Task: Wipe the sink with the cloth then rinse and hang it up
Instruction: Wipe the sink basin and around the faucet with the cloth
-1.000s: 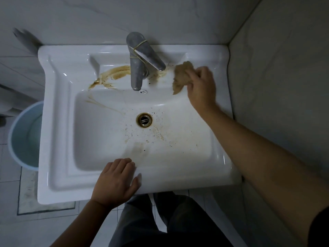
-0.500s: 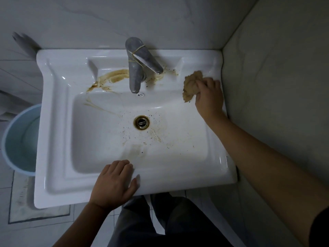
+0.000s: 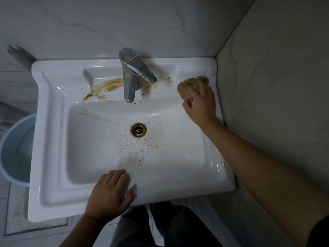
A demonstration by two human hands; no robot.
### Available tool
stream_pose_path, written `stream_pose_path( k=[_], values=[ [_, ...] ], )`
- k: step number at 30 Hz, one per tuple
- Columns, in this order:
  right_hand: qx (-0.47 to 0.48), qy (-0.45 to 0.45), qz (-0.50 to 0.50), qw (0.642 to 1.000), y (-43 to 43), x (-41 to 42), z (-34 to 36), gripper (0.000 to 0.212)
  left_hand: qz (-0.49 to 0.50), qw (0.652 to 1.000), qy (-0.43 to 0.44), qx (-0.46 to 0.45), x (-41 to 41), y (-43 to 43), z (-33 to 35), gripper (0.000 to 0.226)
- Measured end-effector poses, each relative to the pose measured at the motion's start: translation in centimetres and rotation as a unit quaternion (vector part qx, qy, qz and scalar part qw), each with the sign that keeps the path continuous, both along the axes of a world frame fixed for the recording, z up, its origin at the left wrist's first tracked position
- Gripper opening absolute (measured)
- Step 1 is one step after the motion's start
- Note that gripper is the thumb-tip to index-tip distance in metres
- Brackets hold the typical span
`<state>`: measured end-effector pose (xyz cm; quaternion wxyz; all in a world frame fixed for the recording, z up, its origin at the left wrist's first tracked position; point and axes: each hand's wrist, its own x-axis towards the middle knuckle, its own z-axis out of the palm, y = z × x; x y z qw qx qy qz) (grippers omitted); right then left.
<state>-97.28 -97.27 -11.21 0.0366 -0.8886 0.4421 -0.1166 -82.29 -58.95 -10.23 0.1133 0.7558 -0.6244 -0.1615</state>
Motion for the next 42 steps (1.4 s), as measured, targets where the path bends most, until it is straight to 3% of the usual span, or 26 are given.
stream_pose_path(
  k=[6, 12, 17, 24, 28, 31, 38, 42],
  values=[
    [0.003, -0.011, 0.018, 1.0, 0.4, -1.1, -0.3, 0.04, 0.002, 1.0, 0.003, 0.001, 0.0, 0.1, -0.1, 0.034],
    [0.043, -0.054, -0.054, 0.996, 0.1, 2.6, 0.7, 0.043, 0.001, 1.0, -0.004, -0.008, 0.0, -0.1, -0.1, 0.032],
    [0.043, -0.022, 0.116, 0.992, 2.8, 5.8, 1.1, 0.042, 0.001, 1.0, -0.007, -0.003, -0.1, 0.0, -0.1, 0.032],
    [0.053, -0.076, 0.025, 0.995, 2.8, 11.7, 1.0, 0.046, 0.004, 1.0, -0.012, -0.016, -0.1, -0.1, 0.0, 0.029],
    [0.077, -0.056, 0.115, 0.989, 4.9, 11.8, 0.4, 0.033, 0.003, 1.0, -0.017, -0.02, -0.1, 0.1, -0.3, 0.031],
    [0.061, -0.04, 0.158, 0.985, 5.3, 9.3, 0.5, 0.039, 0.004, 1.0, -0.018, -0.022, -0.1, 0.1, -0.3, 0.032],
    [0.036, -0.037, 0.083, 0.995, 2.3, 8.4, 1.0, 0.045, 0.005, 0.999, -0.02, -0.032, 0.0, 0.1, -0.5, 0.032],
    [0.05, -0.057, 0.007, 0.997, 3.8, 13.1, 0.6, 0.031, 0.005, 0.999, -0.017, -0.029, -0.1, 0.1, -0.6, 0.031]
  ],
)
